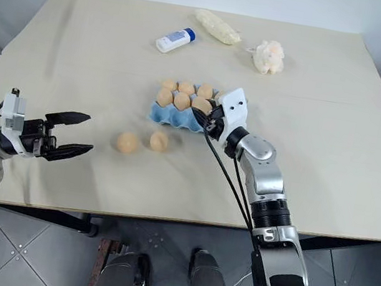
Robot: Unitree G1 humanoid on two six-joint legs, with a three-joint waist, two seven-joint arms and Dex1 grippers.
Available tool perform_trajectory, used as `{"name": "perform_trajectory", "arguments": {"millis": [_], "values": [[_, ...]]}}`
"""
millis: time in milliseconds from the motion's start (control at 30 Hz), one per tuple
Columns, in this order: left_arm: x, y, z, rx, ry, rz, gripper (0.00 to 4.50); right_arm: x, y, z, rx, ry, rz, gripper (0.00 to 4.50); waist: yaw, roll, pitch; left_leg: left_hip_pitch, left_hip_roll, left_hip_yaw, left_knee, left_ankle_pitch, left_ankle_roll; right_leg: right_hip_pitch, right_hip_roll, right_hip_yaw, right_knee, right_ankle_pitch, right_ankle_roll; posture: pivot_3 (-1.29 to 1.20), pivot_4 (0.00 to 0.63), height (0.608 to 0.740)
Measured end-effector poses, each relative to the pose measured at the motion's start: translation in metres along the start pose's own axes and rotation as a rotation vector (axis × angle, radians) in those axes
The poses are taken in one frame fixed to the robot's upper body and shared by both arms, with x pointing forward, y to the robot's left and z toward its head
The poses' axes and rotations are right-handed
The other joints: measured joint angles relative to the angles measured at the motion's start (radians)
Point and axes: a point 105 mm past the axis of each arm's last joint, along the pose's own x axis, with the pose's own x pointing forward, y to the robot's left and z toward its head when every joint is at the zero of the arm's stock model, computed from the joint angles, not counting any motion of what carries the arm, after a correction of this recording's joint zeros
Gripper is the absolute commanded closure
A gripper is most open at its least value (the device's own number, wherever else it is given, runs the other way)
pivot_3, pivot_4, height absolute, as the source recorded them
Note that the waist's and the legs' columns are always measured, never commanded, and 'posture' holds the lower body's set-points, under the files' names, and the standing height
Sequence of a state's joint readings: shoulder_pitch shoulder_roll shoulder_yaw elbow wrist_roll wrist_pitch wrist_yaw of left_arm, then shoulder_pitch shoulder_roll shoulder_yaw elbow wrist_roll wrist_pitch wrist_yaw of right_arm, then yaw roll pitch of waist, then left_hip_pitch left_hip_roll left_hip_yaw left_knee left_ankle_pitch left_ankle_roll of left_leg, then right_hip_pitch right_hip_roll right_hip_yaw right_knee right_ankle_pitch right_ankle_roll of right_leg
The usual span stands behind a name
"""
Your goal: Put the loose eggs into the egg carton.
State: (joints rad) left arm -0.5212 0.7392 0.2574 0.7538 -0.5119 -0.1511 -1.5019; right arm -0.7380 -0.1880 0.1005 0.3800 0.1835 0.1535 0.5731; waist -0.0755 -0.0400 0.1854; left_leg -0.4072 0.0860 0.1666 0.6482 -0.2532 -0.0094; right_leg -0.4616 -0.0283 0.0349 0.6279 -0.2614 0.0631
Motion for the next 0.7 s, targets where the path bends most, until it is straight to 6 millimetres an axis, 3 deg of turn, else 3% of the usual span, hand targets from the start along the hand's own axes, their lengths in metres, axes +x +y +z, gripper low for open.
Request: {"name": "perform_trajectory", "arguments": {"millis": [67,367,700], "values": [[0.0,-0.001,-0.001,-0.003,0.001,-0.001,0.0,0.004,0.003,-0.004,-0.001,0.016,0.006,2.88,-0.007,0.0,0.0,0.0,0.0,0.0,0.0,0.0,0.0,0.0,0.0,0.0,0.0,0.0,0.0,0.0,0.15,0.74],[0.002,-0.002,0.001,0.005,-0.004,-0.012,0.0,0.009,0.006,-0.005,0.003,0.031,0.018,0.01,-0.013,0.0,0.0,0.0,0.002,0.0,-0.001,0.0,-0.002,0.0,0.0,0.0,0.001,0.0,-0.001,0.0,0.15,0.74],[0.008,-0.002,0.003,0.013,-0.023,-0.02,0.0,0.002,0.005,0.008,-0.03,0.012,0.055,0.01,-0.011,0.0,0.0,0.0,0.002,0.0,-0.001,0.0,-0.002,-0.001,-0.001,0.0,0.0,0.0,-0.001,0.0,0.15,0.74]]}}
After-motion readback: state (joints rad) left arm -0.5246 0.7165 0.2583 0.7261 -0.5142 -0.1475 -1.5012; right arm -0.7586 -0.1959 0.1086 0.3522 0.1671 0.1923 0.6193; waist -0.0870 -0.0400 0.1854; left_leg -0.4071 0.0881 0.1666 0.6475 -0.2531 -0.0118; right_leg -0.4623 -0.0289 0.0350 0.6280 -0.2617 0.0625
